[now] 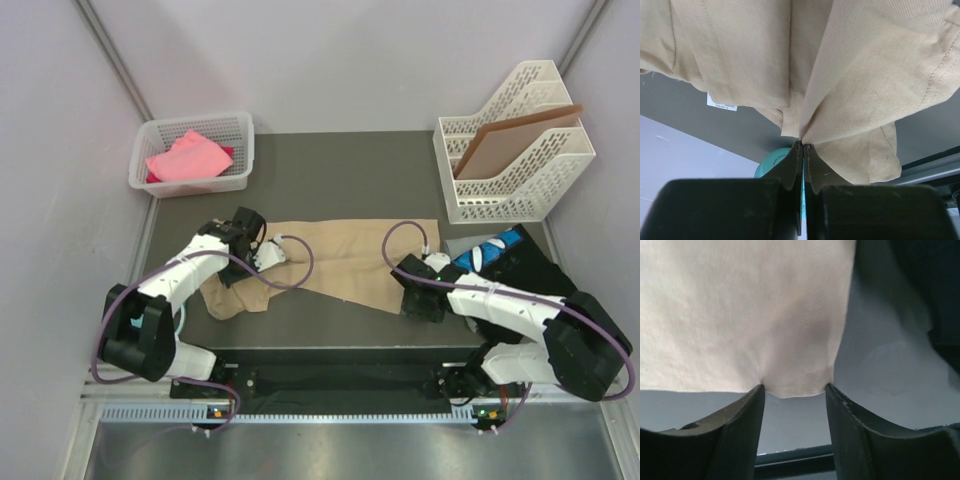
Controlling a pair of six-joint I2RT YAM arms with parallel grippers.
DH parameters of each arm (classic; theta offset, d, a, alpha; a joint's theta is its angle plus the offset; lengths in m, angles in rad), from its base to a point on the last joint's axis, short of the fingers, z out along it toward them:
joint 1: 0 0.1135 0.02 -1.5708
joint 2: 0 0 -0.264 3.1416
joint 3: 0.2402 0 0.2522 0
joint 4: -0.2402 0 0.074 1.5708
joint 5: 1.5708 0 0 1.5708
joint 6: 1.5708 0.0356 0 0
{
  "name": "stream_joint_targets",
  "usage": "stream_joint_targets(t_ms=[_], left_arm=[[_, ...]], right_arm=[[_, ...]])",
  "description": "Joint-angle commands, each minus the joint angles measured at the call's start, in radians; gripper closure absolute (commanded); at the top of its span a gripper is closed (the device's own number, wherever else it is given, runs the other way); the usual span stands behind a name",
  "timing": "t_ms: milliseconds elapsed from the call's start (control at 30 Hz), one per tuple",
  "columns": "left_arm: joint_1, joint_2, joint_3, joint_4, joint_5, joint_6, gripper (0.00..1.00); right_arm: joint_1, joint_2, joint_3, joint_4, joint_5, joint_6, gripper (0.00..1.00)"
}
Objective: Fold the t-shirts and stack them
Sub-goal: Grap the side of the flattened tshirt closest away from the robot with both arms
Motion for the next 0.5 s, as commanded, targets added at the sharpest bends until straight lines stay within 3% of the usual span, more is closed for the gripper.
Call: stream_joint_targets(t_ms=[0, 33, 67, 167, 467], left_arm=[[0.003, -0.042, -0.023, 0.011, -0.010, -0.001, 1.00], [0.004, -0.044, -0.023, 0.011, -0.010, -0.001, 1.00], [0.004, -0.045, -0.023, 0.011, -0.011, -0.001, 1.00], [0.003, -0.056, -0.023, 0.012, -0.013, 0.002, 1.00], [0.004, -0.084, -0.033, 0.006, -0.018, 0.009, 1.00]], right_arm=[[-0.042, -0.047, 0.018, 0.010, 0.033, -0.023, 0.56], [-0.047, -0.046, 0.020, 0.006, 0.030, -0.030, 0.61], [-0.056, -0.049, 0.020, 0.009, 0.028, -0.033, 0.75], [-0.058, -0.055, 0.023, 0.006, 0.019, -0.039, 1.00], [-0.058, -0.154, 0.039, -0.089, 0.020, -0.041, 1.00]])
